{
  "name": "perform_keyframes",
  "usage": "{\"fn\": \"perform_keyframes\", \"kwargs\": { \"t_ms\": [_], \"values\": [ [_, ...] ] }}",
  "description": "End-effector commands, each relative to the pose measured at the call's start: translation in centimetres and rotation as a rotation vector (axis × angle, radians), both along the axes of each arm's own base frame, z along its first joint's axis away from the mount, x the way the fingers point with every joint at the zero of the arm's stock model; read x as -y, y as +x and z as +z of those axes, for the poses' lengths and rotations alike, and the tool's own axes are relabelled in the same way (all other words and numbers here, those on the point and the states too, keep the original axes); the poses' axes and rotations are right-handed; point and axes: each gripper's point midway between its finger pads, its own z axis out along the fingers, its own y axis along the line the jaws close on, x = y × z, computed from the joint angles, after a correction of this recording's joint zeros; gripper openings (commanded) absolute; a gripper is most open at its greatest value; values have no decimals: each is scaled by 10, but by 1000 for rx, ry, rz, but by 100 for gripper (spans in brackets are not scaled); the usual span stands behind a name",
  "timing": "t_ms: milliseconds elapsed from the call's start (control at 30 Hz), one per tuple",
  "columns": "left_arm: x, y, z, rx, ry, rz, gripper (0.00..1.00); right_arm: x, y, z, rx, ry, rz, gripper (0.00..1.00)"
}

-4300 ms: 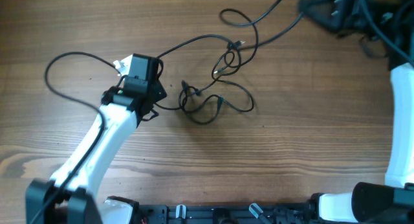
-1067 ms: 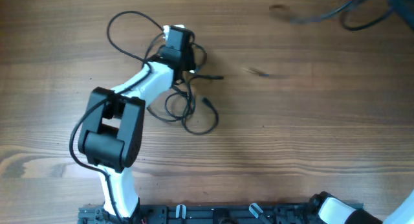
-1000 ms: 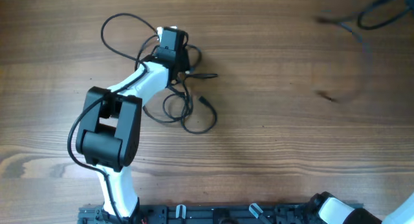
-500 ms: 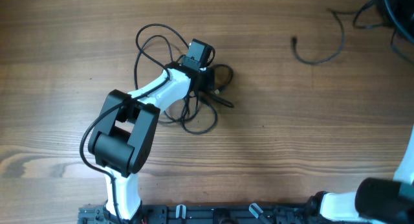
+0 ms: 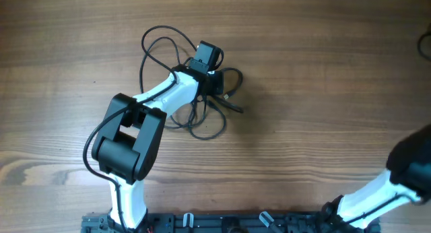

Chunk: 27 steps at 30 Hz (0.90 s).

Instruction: Untangle cables

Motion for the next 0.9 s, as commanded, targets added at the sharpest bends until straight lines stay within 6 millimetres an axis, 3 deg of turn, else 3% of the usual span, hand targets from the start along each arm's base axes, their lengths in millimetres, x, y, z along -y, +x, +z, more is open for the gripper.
{"fn": "perform_keyframes", "kwargs": {
  "t_ms": [0,33,67,100,167,200,233,267,367,400,467,500,533,600,633,667,767,867],
  "values": [
    [1,-5,-3,-14,-1,-2,4,-10,15,-82,-137,98,79,5],
    [1,-5,-3,-14,-1,-2,4,-15,17,-100,-174,104,115,12],
    [1,-5,-3,-14,-1,-2,4,-19,18,-110,-190,116,144,72],
    [1,-5,-3,-14,-1,-2,4,-19,17,-113,-200,121,142,100],
    [1,-5,-3,-14,-1,-2,4,-20,14,-109,-195,137,130,100],
    [1,-5,-3,-14,-1,-2,7,-28,16,-96,-150,186,142,100],
    [1,-5,-3,-14,-1,-2,16,-34,17,-83,-117,200,178,100],
    [1,-5,-3,-14,-1,-2,23,-44,18,-61,-68,210,218,100],
    [3,-2,0,3,-10,-2,25,-90,11,35,119,218,381,100],
    [5,2,12,27,-25,-4,38,-115,1,66,154,212,437,100],
    [8,7,49,88,-56,-4,54,-147,-12,88,152,210,485,100],
    [7,6,90,147,-86,-5,100,-183,-25,92,109,236,539,100],
    [3,2,125,198,-111,0,100,-205,-30,89,75,260,574,100],
    [-16,-14,176,247,-140,32,100,-246,-37,75,-9,272,671,100],
    [-42,-27,200,246,-161,135,100,-274,-44,64,-74,251,760,100],
    [-69,-38,211,218,-174,262,100,-296,-51,57,-118,220,841,100],
    [-127,-64,208,91,-195,523,100,-355,-70,41,-210,136,1049,99],
    [-134,-74,174,-13,-165,551,100,-383,-80,24,-309,69,1067,100]
  ]
}}
